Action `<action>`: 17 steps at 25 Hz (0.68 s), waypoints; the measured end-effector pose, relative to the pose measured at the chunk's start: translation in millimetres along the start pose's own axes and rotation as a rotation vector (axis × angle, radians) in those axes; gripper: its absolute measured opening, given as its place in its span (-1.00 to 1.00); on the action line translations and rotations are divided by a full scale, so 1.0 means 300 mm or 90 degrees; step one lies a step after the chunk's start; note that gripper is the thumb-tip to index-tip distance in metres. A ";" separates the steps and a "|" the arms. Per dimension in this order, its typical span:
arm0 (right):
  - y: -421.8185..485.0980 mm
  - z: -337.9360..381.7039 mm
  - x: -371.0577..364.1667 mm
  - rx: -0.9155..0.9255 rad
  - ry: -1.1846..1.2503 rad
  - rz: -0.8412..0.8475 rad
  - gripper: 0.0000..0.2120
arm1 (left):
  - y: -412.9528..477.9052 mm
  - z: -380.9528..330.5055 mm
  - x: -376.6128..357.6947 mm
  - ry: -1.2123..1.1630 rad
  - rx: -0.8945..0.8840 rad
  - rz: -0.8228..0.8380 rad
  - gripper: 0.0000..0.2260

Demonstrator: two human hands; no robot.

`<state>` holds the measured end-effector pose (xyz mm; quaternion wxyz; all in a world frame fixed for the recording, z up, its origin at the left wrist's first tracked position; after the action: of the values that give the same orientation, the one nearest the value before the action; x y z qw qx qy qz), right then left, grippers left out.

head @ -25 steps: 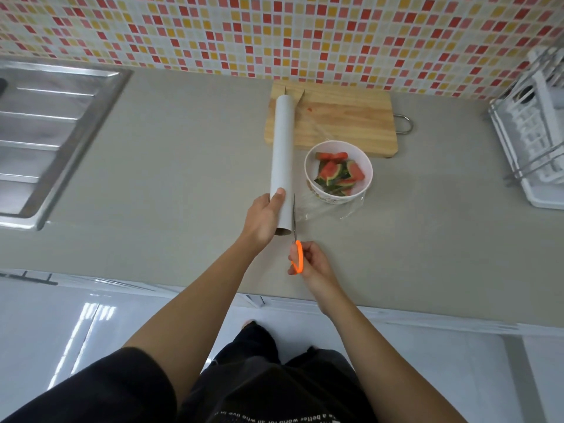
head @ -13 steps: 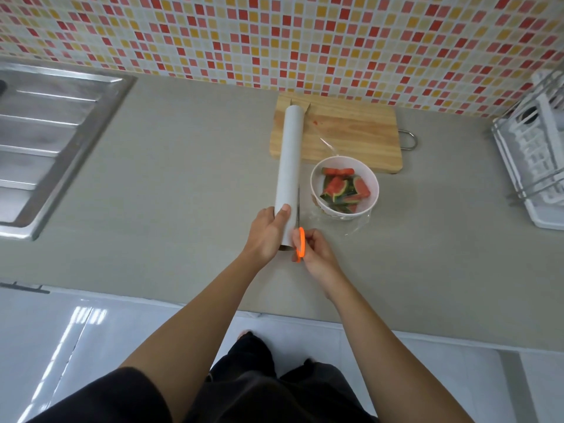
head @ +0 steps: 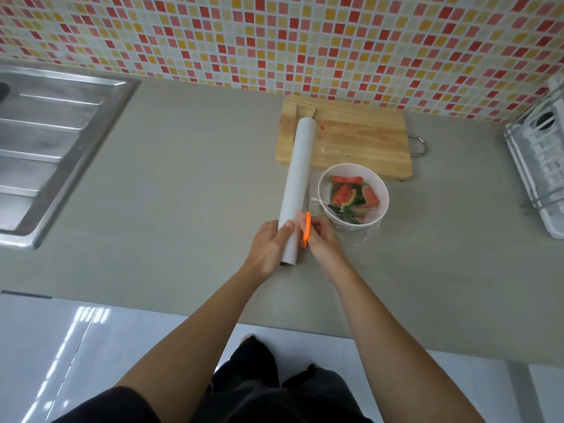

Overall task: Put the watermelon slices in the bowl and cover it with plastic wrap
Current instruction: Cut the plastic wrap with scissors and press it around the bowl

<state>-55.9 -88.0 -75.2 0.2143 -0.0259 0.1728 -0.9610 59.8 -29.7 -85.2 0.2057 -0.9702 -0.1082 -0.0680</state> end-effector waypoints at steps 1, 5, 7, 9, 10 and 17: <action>0.008 0.001 0.000 0.003 -0.003 -0.003 -0.77 | -0.001 0.005 0.004 -0.002 0.001 0.001 -0.70; 0.043 0.005 -0.013 0.015 -0.004 -0.016 -0.75 | -0.008 0.013 0.026 0.027 -0.002 0.014 -0.68; 0.059 0.014 -0.021 0.020 -0.008 -0.023 -0.77 | -0.015 0.015 0.040 0.031 0.000 0.015 -0.72; 0.075 0.027 -0.032 0.033 -0.005 -0.024 -0.75 | -0.020 0.018 0.062 0.041 0.002 0.014 -0.70; 0.082 0.032 -0.038 0.038 -0.003 -0.025 -0.73 | -0.021 0.019 0.072 0.049 0.001 0.018 -0.66; 0.144 0.023 -0.077 0.035 0.004 -0.037 -0.68 | -0.033 0.026 0.153 0.095 0.003 0.031 -0.44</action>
<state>-16.7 -117.1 -83.0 0.1860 -0.0219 0.1463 -0.9713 102.5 -9.2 -80.4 0.2168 -0.9644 -0.0691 -0.1347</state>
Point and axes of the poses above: each hand's wrist, its own y-axis towards the middle knuckle, its own x-axis out of the back of the hand, z = x × y, the point moved 10 cm from there along y, towards the middle knuckle, and after that the axes turned 6 degrees about z, right-handed, at the moved point
